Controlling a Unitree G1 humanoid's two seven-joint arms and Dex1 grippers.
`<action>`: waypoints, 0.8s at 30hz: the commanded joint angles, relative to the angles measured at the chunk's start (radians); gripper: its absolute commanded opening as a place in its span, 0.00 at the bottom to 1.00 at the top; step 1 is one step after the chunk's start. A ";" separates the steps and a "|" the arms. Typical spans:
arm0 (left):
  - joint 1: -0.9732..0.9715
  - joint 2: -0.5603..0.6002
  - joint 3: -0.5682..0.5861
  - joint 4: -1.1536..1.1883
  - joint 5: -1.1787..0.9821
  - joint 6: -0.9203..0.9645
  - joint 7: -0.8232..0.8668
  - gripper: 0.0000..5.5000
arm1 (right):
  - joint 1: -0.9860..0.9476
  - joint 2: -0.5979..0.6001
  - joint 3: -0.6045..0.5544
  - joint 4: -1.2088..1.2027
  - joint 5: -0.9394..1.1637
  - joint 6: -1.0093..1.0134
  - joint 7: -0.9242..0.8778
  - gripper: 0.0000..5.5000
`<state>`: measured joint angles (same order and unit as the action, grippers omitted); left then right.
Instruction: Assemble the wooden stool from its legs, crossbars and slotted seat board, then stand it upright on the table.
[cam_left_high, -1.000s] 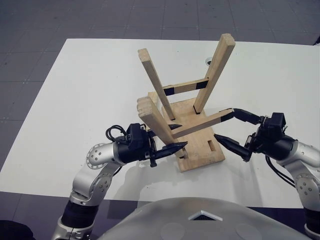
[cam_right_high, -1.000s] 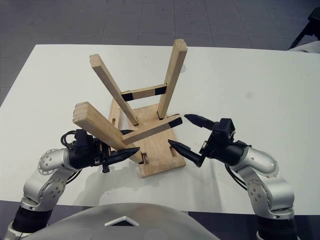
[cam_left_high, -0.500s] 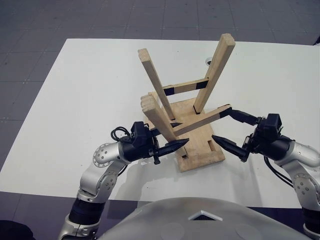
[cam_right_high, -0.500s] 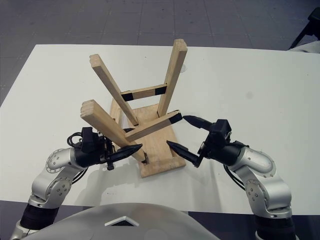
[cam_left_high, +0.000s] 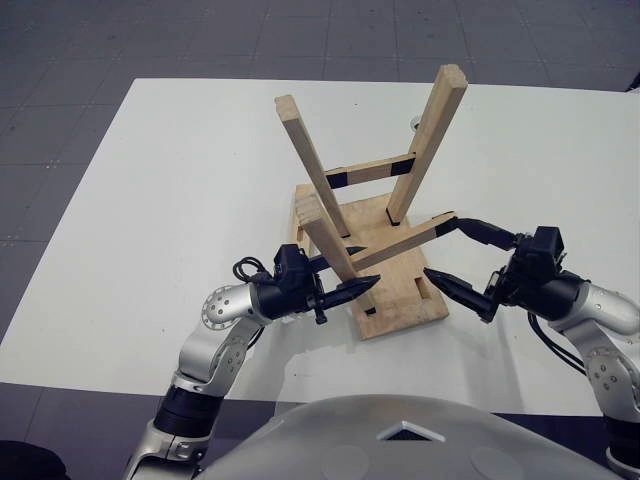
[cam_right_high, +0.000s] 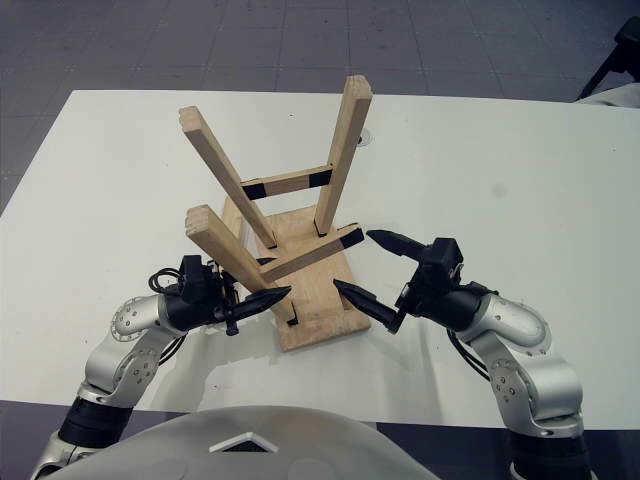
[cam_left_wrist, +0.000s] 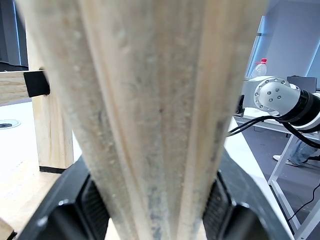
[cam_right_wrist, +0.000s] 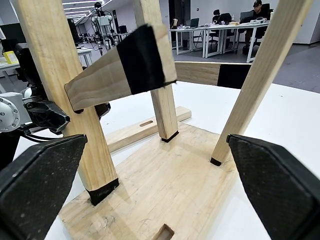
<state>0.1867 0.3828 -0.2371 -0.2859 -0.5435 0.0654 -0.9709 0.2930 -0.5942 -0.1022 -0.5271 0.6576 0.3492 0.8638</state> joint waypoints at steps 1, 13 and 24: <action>-0.014 0.018 0.012 0.030 0.041 0.011 0.015 0.37 | 0.002 0.003 0.003 -0.013 -0.014 -0.012 -0.005 0.94; -0.047 0.059 -0.074 0.121 0.221 -0.180 -0.046 0.37 | 0.045 -0.020 -0.056 -0.052 0.019 -0.016 0.009 0.94; -0.122 0.053 -0.073 0.283 0.212 -0.258 -0.069 0.37 | 0.133 -0.091 -0.174 -0.069 0.045 -0.021 0.114 0.94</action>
<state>0.0351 0.4071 -0.3095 -0.0726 -0.3780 -0.2425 -1.0430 0.4178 -0.6591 -0.2543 -0.5872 0.6951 0.3322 0.9629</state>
